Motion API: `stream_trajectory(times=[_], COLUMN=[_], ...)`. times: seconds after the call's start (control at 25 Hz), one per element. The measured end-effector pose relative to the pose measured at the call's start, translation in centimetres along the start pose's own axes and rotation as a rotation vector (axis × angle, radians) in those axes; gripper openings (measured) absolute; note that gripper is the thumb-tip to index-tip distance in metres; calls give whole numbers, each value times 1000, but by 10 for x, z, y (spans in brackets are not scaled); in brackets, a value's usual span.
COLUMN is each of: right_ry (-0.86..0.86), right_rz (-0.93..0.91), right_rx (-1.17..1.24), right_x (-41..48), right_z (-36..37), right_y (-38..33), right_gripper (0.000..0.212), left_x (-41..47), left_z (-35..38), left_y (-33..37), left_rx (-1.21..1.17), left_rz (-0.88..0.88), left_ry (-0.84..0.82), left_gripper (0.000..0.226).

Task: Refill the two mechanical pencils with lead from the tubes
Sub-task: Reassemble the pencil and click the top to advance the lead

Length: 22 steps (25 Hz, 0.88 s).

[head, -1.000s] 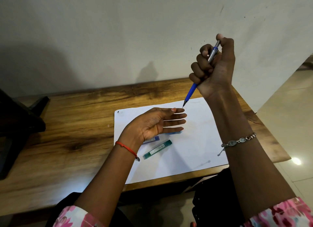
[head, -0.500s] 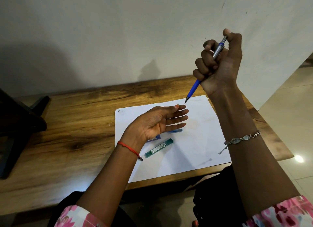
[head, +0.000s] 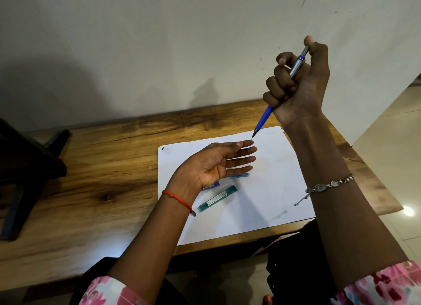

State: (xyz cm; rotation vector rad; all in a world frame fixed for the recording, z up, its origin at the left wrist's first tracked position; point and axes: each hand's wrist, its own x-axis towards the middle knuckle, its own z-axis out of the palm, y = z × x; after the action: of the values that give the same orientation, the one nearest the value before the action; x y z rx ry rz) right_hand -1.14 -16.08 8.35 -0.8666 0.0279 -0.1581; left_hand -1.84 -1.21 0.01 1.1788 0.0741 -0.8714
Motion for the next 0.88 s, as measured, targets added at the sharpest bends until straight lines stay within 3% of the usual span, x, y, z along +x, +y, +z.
stream_trajectory(times=[0.88], right_ry=[4], right_rz=[-18], right_rx=[-29], right_x=[-1], right_z=[4], right_y=[-6], right_gripper=[47], left_x=[1], left_z=[-1], left_y=[1], left_rx=[6], left_rz=[10], left_ry=[-4], left_gripper=[20])
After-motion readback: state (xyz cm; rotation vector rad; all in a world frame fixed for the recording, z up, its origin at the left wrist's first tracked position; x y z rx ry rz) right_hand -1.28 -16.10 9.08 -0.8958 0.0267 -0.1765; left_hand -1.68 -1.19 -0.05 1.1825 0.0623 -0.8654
